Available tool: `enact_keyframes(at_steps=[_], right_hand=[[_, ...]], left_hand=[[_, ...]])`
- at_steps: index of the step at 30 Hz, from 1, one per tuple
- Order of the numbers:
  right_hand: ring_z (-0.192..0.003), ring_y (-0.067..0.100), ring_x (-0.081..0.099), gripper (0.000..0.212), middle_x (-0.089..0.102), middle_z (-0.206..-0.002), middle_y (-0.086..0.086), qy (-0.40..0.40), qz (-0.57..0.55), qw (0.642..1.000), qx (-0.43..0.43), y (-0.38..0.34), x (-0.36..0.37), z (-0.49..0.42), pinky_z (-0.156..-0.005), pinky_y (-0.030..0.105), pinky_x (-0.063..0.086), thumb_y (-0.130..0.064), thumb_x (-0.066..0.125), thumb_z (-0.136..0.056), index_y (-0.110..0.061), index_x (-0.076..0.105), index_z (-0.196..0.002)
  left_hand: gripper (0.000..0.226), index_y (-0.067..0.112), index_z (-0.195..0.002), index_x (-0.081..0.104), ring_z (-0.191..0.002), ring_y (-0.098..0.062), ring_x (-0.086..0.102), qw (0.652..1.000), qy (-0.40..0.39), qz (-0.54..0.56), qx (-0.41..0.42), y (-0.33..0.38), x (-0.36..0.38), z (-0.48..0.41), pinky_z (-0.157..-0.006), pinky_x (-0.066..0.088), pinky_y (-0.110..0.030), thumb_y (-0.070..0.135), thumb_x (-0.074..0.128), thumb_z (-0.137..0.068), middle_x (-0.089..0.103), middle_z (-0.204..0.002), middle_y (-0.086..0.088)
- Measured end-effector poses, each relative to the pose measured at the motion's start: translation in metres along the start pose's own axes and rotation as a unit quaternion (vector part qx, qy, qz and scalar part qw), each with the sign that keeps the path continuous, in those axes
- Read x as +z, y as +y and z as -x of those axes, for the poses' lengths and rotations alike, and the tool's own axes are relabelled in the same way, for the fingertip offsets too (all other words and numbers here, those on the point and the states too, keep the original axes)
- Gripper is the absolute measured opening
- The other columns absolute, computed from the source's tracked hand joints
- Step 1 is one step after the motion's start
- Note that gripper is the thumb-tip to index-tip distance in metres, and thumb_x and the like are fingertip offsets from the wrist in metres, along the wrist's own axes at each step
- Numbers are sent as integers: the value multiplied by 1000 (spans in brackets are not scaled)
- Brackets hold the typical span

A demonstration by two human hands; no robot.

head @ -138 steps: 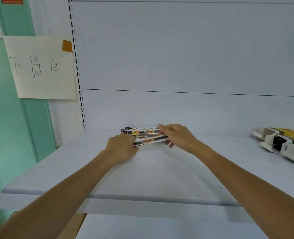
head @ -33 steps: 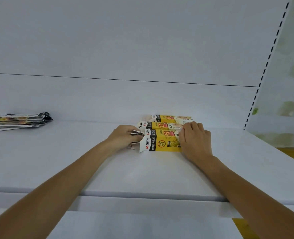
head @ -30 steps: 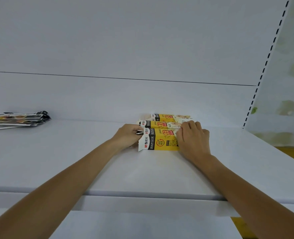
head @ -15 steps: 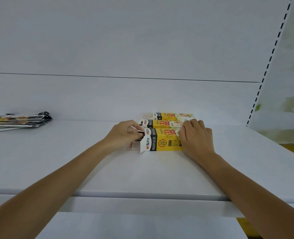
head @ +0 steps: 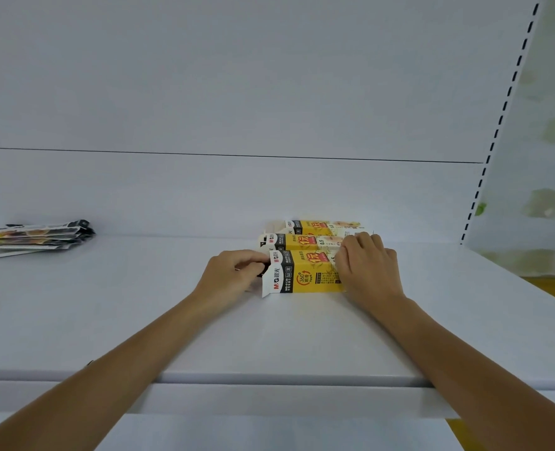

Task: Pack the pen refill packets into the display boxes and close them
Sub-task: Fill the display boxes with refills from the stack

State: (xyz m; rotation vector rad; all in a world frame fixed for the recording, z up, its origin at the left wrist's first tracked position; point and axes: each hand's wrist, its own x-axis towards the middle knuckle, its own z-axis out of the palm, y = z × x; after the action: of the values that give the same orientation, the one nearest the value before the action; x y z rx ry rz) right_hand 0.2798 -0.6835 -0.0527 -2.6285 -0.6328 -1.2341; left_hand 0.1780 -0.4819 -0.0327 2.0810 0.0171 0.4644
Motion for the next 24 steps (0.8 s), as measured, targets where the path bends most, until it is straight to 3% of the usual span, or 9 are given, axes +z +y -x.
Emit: enact_keyframes(at_steps=[3,6,8,10,12,15,18,21,24], right_hand=[[-68,26,46,23,56,-74,6,-40,17,998,-40,0,-3,1,-53,33,34,-19,36,-86,-9,54,-76],[-97,17,42,68,52,-100,-7,-133,-43,990,5,1,-13,-1,-80,37,36,-61,3,-78,-21,54,-99],[-110,13,37,84,49,-114,-11,-150,-66,986,9,1,-17,0,-94,38,30,-75,0,-68,-26,53,-111],[-118,13,34,93,46,-125,-12,-165,-54,985,-14,-1,-21,1,-100,38,27,-82,4,-62,-29,51,-122],[-121,14,33,98,44,-129,-11,-174,-41,983,-30,-5,-23,2,-100,36,25,-83,5,-58,-29,47,-128],[-121,15,33,100,45,-128,-8,-165,-40,985,-35,-12,-25,2,-98,35,26,-82,5,-56,-28,48,-128],[-118,16,36,102,49,-124,-7,-154,-47,986,-37,-15,-25,3,-95,34,29,-86,6,-56,-25,51,-125],[-107,20,47,103,57,-110,-4,-112,-65,991,-35,-17,-21,3,-86,36,37,-90,2,-63,-20,60,-111],[-96,23,55,91,61,-98,-1,-79,-66,994,-40,-17,-18,4,-81,38,43,-87,16,-69,-17,65,-100]], left_hand=[[30,25,-105,70,-60,13,53,999,-40,17,-21,1,-2,1,-67,42,-14,9,52,-88,66,-87,14],[29,31,-109,67,-81,8,56,995,-97,13,-34,2,0,1,-75,39,-14,24,56,-83,67,-106,12],[40,35,-106,66,-83,9,56,992,-121,-21,-31,2,3,1,-70,37,-4,36,54,-68,67,-102,15],[43,37,-104,64,-82,8,58,991,-124,-34,-34,2,5,0,-69,38,-3,38,54,-62,67,-103,13],[46,35,-105,65,-88,3,59,991,-124,-32,-36,1,5,-1,-74,39,-10,38,56,-61,66,-105,11],[41,35,-100,66,-83,7,55,990,-132,-24,-33,1,3,0,-71,36,-13,36,57,-60,61,-93,19],[31,41,-90,62,-83,14,55,986,-165,16,-25,3,-2,3,-68,38,-5,25,63,-64,61,-90,32],[41,41,-95,58,-84,21,53,982,-186,36,-2,4,-4,2,-68,37,2,2,60,-84,60,-92,34],[36,40,-98,56,-97,19,48,985,-168,6,29,3,0,2,-71,33,5,9,62,-82,53,-109,26]])
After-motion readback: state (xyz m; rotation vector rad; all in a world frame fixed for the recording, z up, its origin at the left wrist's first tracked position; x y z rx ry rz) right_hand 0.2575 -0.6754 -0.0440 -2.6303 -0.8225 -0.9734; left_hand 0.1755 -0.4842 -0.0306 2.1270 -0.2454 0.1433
